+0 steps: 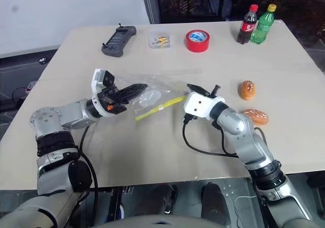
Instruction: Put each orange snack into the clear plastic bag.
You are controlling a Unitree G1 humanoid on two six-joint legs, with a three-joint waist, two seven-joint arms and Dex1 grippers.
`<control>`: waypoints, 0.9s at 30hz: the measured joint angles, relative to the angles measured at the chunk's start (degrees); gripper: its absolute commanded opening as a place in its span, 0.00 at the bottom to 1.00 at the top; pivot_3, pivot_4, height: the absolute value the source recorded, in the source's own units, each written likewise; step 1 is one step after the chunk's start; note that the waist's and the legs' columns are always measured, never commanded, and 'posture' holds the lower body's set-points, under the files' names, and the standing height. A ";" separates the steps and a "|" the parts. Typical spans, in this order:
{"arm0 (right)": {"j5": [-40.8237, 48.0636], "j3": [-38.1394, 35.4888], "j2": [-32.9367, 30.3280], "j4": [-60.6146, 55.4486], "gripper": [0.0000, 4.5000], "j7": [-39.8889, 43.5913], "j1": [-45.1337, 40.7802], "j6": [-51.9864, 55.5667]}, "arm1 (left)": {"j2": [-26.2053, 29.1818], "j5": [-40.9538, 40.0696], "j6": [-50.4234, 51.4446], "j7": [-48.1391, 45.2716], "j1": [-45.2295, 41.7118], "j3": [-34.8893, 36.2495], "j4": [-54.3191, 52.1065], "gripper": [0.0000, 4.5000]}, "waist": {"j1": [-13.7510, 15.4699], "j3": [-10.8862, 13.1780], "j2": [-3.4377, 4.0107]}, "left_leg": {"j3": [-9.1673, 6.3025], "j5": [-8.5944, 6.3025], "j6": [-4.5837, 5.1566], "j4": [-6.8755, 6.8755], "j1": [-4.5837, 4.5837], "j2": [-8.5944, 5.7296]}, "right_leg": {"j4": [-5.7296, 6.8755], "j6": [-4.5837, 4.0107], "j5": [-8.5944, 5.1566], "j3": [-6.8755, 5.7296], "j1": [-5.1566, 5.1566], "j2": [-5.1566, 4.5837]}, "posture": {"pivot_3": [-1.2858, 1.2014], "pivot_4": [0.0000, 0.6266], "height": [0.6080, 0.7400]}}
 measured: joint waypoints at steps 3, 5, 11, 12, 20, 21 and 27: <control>1.68 -0.57 0.07 2.98 0.00 0.76 -2.35 -0.52 | -0.91 0.29 -3.36 2.32 1.54 -0.43 -6.11 0.11 | 0.02 0.00 0.00 | 0.08 0.00 0.00 0.00 0.01 0.01 | -0.01 0.00 0.01 0.06 0.01 0.00 | 0.52 0.24 1.00; 2.84 -1.60 0.04 5.21 0.00 1.48 -4.31 -0.93 | -1.49 0.76 -5.65 4.00 2.29 -0.93 -9.10 0.27 | 0.12 0.00 -0.01 | 0.10 0.00 0.00 0.00 0.01 0.02 | -0.01 -0.01 0.02 0.08 0.01 0.00 | 0.52 0.24 1.00; 4.33 -3.86 -1.16 18.35 0.00 4.77 -15.79 -0.13 | 9.55 26.82 -32.64 0.06 14.74 -20.01 -30.94 0.37 | -1.00 0.04 -0.02 | 0.86 -0.01 0.01 -0.32 0.14 0.24 | -0.17 -0.12 0.15 0.61 -0.05 -0.08 | 0.52 0.24 1.00; 4.26 -4.49 -1.99 22.00 0.00 5.25 -18.54 0.41 | 12.08 35.67 -41.70 -1.94 18.50 -25.35 -34.62 0.37 | -1.01 0.04 0.00 | 0.96 -0.01 0.02 -0.42 0.19 0.25 | -0.20 -0.15 0.16 0.67 -0.06 0.09 | 0.52 0.24 1.00; 3.66 -4.17 -0.73 34.78 0.00 6.97 -27.89 1.42 | 18.01 65.82 -73.51 -3.37 26.62 -38.68 -41.57 0.37 | -0.63 0.06 0.02 | 1.02 -0.03 0.05 -0.55 0.08 0.51 | -0.24 -0.18 0.17 0.74 -0.32 0.35 | 0.52 0.24 1.00; 3.38 -3.93 -0.44 36.24 0.00 7.13 -28.79 1.45 | 17.73 68.83 -75.77 -2.27 26.57 -39.54 -41.84 0.37 | -0.63 0.06 0.02 | 1.06 -0.03 0.05 -0.55 0.08 0.49 | -0.24 -0.18 0.18 0.77 -0.32 0.34 | 0.52 0.24 1.00; 2.86 -3.43 2.58 38.87 0.00 7.47 -32.37 3.53 | 10.11 81.47 -77.23 3.12 22.98 -46.90 -41.76 0.37 | -0.78 0.06 0.02 | 1.07 -0.05 0.08 -0.52 0.04 0.49 | -0.20 -0.17 0.18 0.79 -0.37 0.36 | 0.52 0.24 1.00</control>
